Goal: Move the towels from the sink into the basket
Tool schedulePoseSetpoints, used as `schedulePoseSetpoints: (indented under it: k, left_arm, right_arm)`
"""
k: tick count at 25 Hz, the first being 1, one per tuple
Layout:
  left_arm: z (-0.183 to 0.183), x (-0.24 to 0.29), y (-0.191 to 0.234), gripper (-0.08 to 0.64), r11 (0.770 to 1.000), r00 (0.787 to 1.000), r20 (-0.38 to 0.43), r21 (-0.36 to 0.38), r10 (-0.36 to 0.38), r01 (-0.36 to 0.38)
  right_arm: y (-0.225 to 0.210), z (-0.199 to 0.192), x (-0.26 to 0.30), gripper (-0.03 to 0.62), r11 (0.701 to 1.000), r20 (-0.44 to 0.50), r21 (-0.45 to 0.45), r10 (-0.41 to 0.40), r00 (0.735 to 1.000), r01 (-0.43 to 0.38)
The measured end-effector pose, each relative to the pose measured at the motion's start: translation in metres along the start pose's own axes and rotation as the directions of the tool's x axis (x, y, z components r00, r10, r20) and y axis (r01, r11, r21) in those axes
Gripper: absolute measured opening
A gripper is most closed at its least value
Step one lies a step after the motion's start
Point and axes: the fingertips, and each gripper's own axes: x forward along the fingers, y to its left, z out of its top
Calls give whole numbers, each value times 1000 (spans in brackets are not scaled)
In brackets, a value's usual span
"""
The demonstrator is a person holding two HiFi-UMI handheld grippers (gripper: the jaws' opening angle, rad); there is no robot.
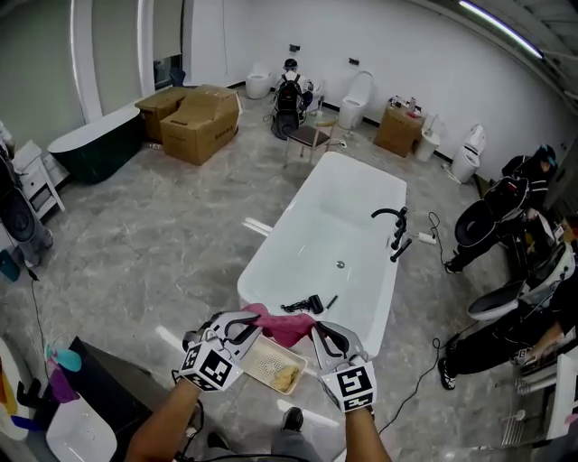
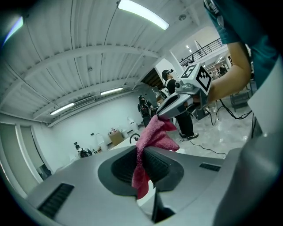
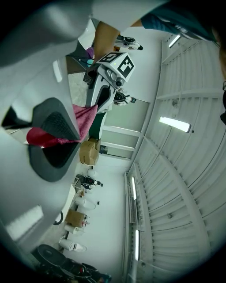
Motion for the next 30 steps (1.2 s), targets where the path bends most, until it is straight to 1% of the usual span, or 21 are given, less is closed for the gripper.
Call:
schedulePoseSetpoints:
  k: [6,12,21,30]
  left_arm:
    - [-28,42,-23,38,999,998,-27,8,-50,51]
    - [-74,85,-49,37,995,993,-67,-5,-99,98]
    - [-137,138,-90,37,983,976,-117,-22,-184,183]
    - [-208,180,-113,38,971,958,-157,-43,-238,234]
  right_arm:
    - [-23,-51,5,26,998,-27,42,-44,999,45]
    - [-39,-112,16,26,992,-62,102,-75,995,81]
    - [-55,-201,27,26,981,-138,148,-104,985,125]
    - [-58,-279,57,26,969,-163,190,-129,978,159]
